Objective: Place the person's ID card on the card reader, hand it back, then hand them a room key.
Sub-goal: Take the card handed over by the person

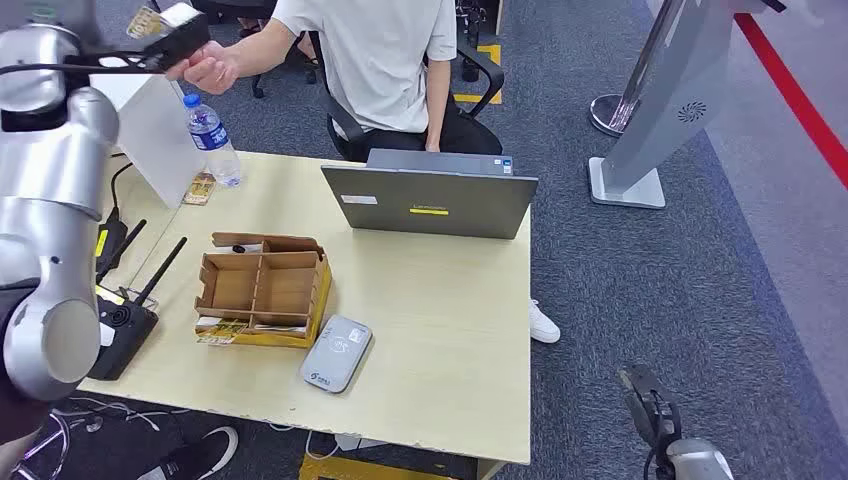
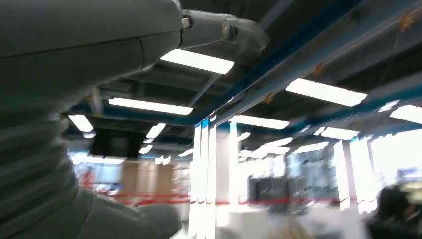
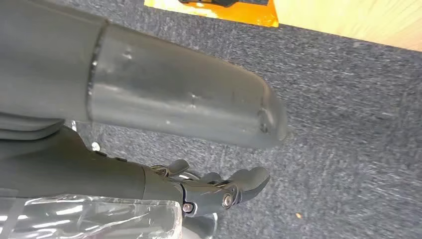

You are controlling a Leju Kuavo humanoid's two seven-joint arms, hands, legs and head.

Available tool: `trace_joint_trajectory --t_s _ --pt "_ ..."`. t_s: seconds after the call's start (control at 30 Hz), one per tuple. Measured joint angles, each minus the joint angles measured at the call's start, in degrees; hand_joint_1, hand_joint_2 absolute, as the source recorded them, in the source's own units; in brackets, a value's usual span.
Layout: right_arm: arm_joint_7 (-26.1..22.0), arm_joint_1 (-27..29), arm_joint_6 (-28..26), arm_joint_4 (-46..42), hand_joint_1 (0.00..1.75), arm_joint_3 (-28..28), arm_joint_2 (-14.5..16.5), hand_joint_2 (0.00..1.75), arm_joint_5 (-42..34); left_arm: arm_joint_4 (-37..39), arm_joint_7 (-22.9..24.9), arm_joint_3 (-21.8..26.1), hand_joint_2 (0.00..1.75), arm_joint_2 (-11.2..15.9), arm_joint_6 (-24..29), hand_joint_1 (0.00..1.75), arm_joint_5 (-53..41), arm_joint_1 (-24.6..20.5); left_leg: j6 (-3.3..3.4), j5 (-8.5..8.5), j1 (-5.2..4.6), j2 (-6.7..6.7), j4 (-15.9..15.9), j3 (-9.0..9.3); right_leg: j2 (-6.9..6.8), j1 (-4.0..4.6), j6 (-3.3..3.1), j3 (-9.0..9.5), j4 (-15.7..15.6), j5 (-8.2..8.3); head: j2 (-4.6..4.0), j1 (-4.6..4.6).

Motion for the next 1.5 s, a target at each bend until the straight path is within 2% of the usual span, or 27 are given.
trace_joint_trajectory --t_s 0.1,0.27,0.6,0.73,1.33,1.5 --pt "0.28 0.3 0.02 0.0 0.0 -0.06 -0.03 0.0 0.34 4.08 0.4 -2.86 1.75 0.18 -0.14 0.0 2.36 -0.7 0.0 0.0 0.0 0.4 0.04 -0.09 0.41 0.0 0.02 -0.25 0.0 0.1 0.0 -0.17" --pt "0.54 0.45 0.41 0.0 0.0 -0.22 -0.21 0.0 0.53 9.43 -0.16 -6.7 1.75 0.34 -0.86 0.0 13.64 -2.44 0.0 0.01 0.03 0.27 0.05 -0.17 0.31 0.01 0.02 -0.36 0.0 0.07 0.0 -0.17" --pt "0.34 0.5 1.12 0.0 0.0 -0.33 -0.47 0.0 1.31 13.6 -1.93 -8.11 1.75 0.43 -4.55 0.0 14.78 -3.05 -0.01 0.07 0.04 0.16 0.02 -0.2 0.22 0.02 0.03 -0.34 0.02 0.05 0.0 -0.17" --pt "0.34 0.5 1.22 0.0 0.0 -0.37 -0.49 0.0 1.42 14.5 -2.37 -8.35 1.75 0.23 -5.83 1.75 14.61 -2.61 -0.01 0.07 0.03 0.13 0.03 -0.21 0.19 0.02 0.03 -0.34 0.02 0.05 0.0 -0.17" --pt "-0.2 0.58 1.82 0.0 0.0 -0.51 -1.01 0.0 1.61 16.2 -4.06 -8.37 1.75 -0.11 -8.46 1.75 14.81 -2.48 -0.01 0.07 0.03 0.12 0.03 -0.22 0.18 0.02 0.03 -0.35 0.02 0.05 0.0 -0.17" --pt "-0.74 0.93 1.91 0.0 0.0 -0.68 -1.31 0.0 1.68 16.2 -7.52 -8.37 1.75 -0.44 -6.28 1.75 16.14 -2.12 -0.01 0.07 0.03 0.08 0.03 -0.22 0.15 0.02 0.03 -0.35 0.02 0.05 0.0 -0.17"
